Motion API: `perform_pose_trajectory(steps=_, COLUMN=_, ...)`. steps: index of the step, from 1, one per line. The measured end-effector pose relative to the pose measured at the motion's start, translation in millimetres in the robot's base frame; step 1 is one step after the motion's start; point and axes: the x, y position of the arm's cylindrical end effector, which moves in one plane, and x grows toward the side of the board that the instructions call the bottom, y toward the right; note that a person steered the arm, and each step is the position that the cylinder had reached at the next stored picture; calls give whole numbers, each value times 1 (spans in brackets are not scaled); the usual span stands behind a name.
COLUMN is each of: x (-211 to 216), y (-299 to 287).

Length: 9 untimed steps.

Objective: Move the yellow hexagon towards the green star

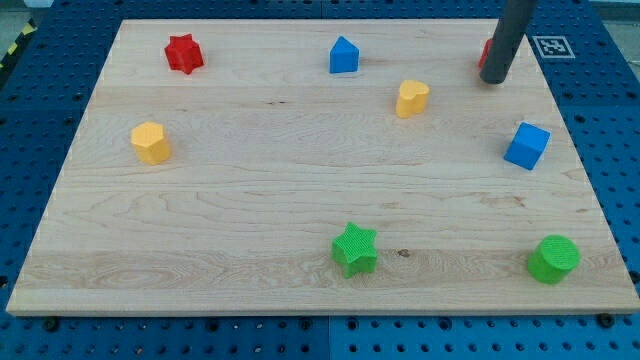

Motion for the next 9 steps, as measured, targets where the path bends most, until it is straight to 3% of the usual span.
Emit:
perform_pose_trajectory(steps=1, x=7, y=-4)
perform_pose_trajectory(steps=4, x=134, y=-127)
perform_pose_trajectory(steps=5, x=136, y=-188)
perform_pose_trajectory(steps=7, x=72, y=-259)
perform_pose_trajectory(steps=9, x=56, y=-377)
